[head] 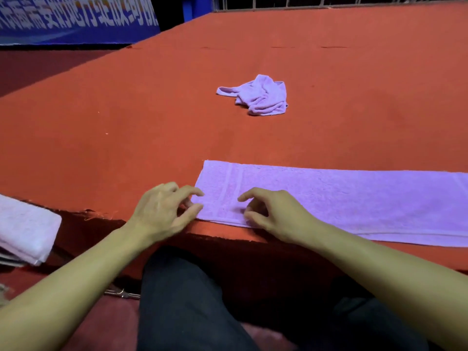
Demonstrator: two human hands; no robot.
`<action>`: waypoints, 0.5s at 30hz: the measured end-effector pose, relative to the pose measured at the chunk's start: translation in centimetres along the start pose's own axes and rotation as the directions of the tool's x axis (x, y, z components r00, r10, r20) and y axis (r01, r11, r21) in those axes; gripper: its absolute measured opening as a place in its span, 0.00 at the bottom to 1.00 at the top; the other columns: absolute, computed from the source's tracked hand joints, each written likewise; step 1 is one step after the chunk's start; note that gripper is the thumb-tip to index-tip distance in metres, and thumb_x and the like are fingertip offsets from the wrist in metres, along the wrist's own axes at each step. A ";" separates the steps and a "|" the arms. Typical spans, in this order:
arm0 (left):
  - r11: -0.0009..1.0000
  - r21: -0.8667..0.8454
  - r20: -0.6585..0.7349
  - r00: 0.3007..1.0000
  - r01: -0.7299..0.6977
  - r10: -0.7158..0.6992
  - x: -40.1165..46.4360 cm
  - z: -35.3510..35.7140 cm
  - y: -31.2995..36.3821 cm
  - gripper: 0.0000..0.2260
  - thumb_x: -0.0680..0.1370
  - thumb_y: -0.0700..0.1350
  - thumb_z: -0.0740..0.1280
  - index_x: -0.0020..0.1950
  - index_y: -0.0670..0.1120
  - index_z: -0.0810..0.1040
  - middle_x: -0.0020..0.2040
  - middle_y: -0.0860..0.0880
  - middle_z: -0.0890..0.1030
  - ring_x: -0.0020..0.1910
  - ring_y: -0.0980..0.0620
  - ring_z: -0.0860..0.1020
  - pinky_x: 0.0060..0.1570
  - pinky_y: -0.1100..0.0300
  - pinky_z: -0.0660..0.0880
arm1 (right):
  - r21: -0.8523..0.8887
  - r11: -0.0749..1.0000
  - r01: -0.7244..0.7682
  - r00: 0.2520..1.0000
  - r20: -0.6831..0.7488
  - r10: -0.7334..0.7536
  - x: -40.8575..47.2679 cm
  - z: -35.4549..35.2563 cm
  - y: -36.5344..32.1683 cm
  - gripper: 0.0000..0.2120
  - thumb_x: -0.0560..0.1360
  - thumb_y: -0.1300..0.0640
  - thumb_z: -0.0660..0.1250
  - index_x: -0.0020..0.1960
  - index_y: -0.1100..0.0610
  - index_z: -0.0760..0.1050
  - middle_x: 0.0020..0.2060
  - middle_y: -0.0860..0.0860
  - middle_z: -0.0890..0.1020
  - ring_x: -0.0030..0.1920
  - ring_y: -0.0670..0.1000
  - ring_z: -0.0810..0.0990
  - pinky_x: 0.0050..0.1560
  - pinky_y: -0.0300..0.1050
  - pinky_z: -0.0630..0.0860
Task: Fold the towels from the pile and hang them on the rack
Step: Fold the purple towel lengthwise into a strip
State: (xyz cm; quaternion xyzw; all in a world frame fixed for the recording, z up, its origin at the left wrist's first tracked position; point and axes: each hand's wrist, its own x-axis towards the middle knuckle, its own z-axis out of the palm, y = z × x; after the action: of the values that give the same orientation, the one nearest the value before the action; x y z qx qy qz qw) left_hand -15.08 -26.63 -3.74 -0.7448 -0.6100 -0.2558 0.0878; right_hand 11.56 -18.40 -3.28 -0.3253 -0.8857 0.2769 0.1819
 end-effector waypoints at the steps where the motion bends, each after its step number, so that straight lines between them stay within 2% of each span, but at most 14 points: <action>1: 1.000 -0.003 -0.005 1.000 0.010 -0.010 1.0 0.2 1.1 0.16 0.76 0.58 0.60 0.53 0.52 0.81 0.34 0.61 0.79 0.36 0.51 0.76 0.40 0.58 0.75 | 0.022 1.000 -0.005 1.000 -0.027 0.005 -0.3 -0.4 0.2 0.13 0.76 0.57 0.68 0.60 0.48 0.76 0.40 0.40 0.83 0.38 0.41 0.78 0.45 0.38 0.74; 5: 0.997 -0.067 0.040 0.999 0.034 -0.031 5.1 3.0 6.3 0.12 0.75 0.56 0.60 0.53 0.55 0.80 0.40 0.62 0.81 0.38 0.53 0.76 0.38 0.57 0.75 | 0.125 0.990 -0.060 0.987 -0.141 0.077 -2.9 -3.0 1.6 0.13 0.75 0.59 0.69 0.58 0.49 0.77 0.40 0.42 0.83 0.37 0.44 0.80 0.41 0.32 0.72; 9: 0.982 -0.188 0.160 0.987 0.003 0.027 9.3 7.1 13.4 0.07 0.76 0.51 0.65 0.52 0.58 0.79 0.40 0.64 0.78 0.37 0.60 0.72 0.43 0.57 0.75 | 0.130 0.979 -0.155 0.947 -0.262 0.185 -8.0 -7.5 4.9 0.12 0.75 0.60 0.68 0.58 0.49 0.78 0.41 0.42 0.83 0.40 0.43 0.79 0.42 0.32 0.72; 11: 0.971 -0.238 0.192 0.978 -0.029 0.077 11.7 8.9 18.2 0.07 0.76 0.50 0.66 0.52 0.60 0.79 0.39 0.66 0.76 0.38 0.60 0.73 0.43 0.58 0.73 | 0.100 0.967 -0.236 0.905 -0.340 0.256 -11.3 -10.2 7.3 0.12 0.75 0.59 0.69 0.57 0.49 0.79 0.41 0.42 0.82 0.40 0.43 0.79 0.41 0.31 0.70; 15: 0.912 -0.383 0.250 0.933 -0.151 0.259 15.8 11.8 28.0 0.07 0.75 0.51 0.67 0.52 0.61 0.77 0.45 0.66 0.80 0.39 0.60 0.76 0.43 0.59 0.74 | 0.021 0.903 -0.429 0.781 -0.494 0.382 -18.9 -15.6 12.9 0.12 0.75 0.59 0.69 0.55 0.45 0.79 0.40 0.39 0.81 0.40 0.43 0.79 0.41 0.31 0.70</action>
State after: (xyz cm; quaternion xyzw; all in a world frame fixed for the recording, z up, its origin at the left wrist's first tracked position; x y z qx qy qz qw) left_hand 16.85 -14.50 -1.06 -0.8384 -0.4771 -0.2376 -0.1143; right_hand 39.16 -17.20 -1.65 -0.5750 -0.7320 0.1775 0.3195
